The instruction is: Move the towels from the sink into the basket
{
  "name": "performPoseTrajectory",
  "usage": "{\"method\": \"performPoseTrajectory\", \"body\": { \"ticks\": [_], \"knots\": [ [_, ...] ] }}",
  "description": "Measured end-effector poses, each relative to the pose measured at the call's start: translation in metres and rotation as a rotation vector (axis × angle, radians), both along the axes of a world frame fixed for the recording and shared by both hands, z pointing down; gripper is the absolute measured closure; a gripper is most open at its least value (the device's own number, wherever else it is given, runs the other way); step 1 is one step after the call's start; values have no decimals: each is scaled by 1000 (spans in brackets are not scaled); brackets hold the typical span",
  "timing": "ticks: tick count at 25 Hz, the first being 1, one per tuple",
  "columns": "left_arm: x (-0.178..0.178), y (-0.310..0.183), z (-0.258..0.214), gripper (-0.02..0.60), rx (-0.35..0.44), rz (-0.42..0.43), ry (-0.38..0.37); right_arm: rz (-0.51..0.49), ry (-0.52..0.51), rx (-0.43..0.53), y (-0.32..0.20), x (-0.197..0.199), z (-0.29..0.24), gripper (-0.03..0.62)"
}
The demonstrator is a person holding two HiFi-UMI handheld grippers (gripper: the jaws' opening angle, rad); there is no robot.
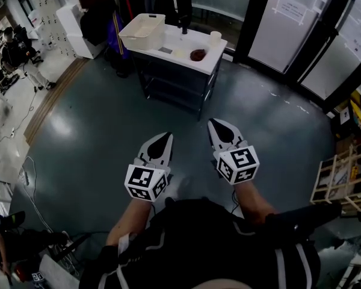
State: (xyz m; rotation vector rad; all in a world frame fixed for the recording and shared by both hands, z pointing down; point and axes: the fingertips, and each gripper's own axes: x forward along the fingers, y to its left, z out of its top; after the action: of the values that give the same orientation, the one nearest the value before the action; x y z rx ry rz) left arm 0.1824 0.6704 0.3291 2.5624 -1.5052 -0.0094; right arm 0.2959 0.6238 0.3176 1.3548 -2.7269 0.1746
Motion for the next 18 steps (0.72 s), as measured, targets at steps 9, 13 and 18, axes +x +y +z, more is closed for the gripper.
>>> {"method": "performPoseTrajectory", "body": {
  "ticks": [9, 13, 18],
  "knots": [
    [-48, 0, 6, 580, 13, 22, 16, 28, 34, 38, -2, -42, 0, 591],
    [-62, -4, 5, 580, 25, 34, 21, 47, 35, 31, -10, -49, -2, 591],
    [-72, -21, 3, 580, 39, 32, 33, 50, 19, 34, -29, -54, -7, 591]
  ]
}}
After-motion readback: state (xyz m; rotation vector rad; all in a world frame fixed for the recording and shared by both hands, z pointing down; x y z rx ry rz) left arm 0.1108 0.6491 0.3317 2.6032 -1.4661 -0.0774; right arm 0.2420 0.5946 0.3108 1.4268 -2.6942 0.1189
